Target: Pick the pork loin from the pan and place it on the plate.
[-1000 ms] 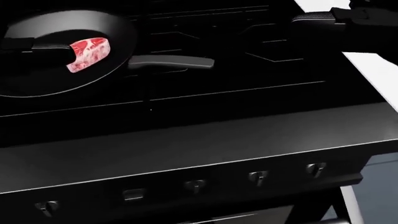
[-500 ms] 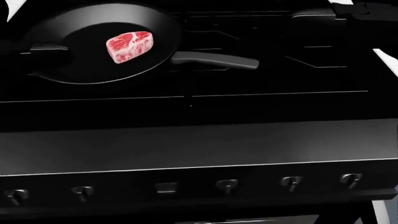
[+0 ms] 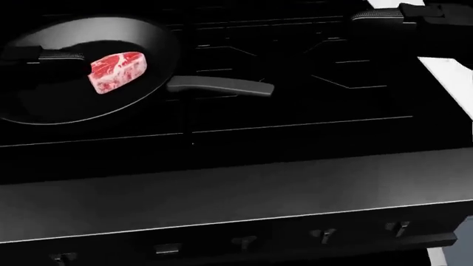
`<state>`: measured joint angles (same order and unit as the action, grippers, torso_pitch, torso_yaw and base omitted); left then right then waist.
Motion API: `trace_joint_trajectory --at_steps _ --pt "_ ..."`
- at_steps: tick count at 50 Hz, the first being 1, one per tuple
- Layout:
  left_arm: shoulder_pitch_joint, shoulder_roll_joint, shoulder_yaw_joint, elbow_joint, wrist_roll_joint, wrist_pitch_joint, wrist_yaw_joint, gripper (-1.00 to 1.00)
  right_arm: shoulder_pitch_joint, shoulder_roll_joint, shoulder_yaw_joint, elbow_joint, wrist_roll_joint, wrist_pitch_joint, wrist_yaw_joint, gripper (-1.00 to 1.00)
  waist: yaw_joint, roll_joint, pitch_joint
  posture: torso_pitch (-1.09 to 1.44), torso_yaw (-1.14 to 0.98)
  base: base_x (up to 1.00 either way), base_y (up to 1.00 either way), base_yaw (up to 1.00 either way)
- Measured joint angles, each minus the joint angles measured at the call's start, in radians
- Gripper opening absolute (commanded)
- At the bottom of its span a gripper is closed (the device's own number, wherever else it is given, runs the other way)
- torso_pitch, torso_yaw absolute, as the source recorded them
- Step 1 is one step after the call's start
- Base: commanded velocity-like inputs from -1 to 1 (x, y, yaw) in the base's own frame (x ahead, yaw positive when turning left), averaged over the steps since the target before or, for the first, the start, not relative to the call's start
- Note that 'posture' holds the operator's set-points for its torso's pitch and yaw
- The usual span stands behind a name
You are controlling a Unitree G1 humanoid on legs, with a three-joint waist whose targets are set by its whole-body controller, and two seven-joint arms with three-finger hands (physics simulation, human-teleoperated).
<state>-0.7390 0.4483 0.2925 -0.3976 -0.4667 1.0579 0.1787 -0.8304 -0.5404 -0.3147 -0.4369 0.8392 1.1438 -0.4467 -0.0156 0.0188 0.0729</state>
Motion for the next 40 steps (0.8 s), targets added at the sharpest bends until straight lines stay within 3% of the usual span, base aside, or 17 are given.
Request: trace_joint_trajectory --at_steps 2,9,30,40 --pt "0.009 -0.001 0.004 0.009 0.002 0.005 0.001 1.0 0.006 0.007 0.009 0.006 0.002 0.01 0.0 1.0 0.005 -0.017 0.006 0.0 0.0 0.0 0.0 0.0" --pt "0.002 0.002 0.009 0.008 0.01 0.01 0.006 1.0 -0.02 -0.002 0.003 -0.006 0.015 0.006 -0.001 1.0 0.018 -0.04 -0.015 0.0 0.0 0.0 0.0 0.0" --pt "-0.012 0.0 0.002 -0.006 -0.005 0.018 0.004 1.0 -0.018 -0.014 0.002 0.002 0.033 -0.003 -0.019 1.0 0.023 -0.036 -0.016 0.0 0.0 0.0 0.0 0.0" --pt "-0.122 0.037 -0.027 0.091 -0.005 0.038 -0.039 1.0 -0.023 -0.018 -0.001 0.01 0.035 -0.002 -0.017 1.0 0.024 -0.036 -0.016 0.0 0.0 0.0 0.0 0.0"
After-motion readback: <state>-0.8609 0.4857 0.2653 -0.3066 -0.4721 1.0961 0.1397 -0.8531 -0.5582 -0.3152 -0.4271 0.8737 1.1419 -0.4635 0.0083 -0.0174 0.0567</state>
